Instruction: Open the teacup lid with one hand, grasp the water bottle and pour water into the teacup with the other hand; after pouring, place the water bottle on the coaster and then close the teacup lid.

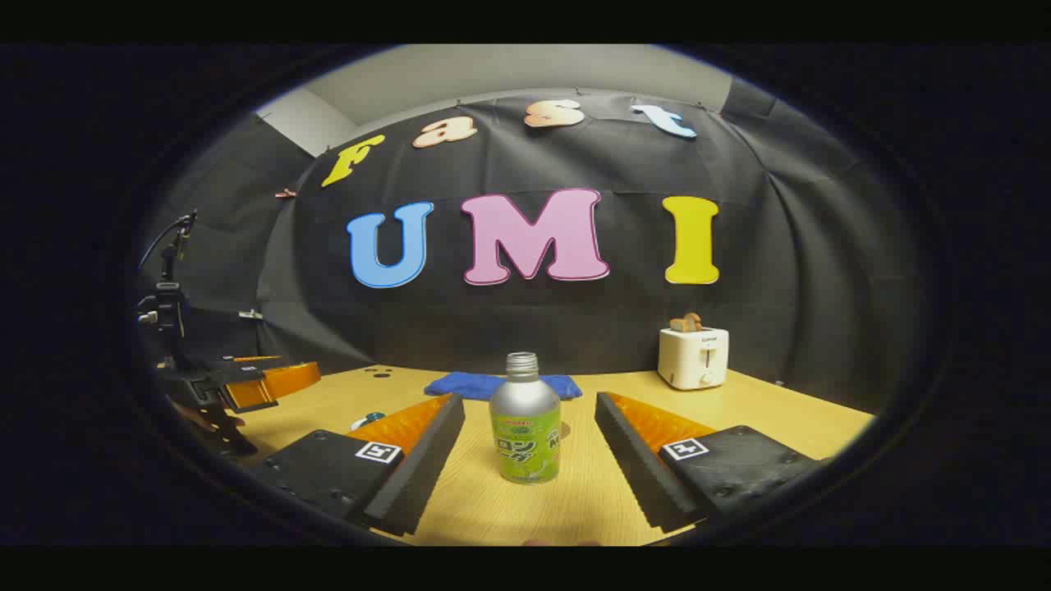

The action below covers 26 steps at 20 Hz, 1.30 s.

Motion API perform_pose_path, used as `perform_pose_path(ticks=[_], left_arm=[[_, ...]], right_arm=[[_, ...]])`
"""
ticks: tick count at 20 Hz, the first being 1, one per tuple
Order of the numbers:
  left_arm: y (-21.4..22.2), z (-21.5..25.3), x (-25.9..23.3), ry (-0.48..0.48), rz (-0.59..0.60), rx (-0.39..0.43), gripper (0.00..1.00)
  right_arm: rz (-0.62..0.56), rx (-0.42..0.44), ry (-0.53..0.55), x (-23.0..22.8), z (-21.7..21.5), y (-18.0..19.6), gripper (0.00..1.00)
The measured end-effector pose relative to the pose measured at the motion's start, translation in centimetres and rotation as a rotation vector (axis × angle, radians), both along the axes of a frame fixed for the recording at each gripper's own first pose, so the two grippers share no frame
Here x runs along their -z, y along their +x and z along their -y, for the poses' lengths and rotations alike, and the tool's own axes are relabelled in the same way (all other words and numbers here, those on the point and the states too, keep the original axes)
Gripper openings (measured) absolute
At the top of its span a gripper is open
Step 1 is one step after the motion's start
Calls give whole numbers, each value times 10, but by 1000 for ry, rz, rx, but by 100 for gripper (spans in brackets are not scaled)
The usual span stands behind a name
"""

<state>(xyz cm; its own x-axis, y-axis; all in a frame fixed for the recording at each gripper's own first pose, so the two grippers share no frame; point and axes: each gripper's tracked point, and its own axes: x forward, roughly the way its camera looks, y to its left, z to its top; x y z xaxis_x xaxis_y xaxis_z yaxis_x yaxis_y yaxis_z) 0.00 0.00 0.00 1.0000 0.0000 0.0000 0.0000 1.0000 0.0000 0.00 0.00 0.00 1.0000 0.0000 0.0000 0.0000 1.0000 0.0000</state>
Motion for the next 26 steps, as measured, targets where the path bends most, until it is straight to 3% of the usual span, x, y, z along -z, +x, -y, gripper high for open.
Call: perform_pose_path(ticks=[2, 3, 22, 26], left_arm=[[2, 0, 5, 1, -14, 4, 97], [3, 1, 7, 1, -22, 7, 97], [37, 30, 62, 9, -170, 83, 96], [54, 46, 72, 56, -193, 121, 92]], right_arm=[[-4, -9, 13, 4, -2, 3, 94], [-9, -13, 21, 5, -4, 5, 99], [-47, -4, 33, 27, -1, 18, 99], [-79, -25, 47, 37, -3, 21, 99]])
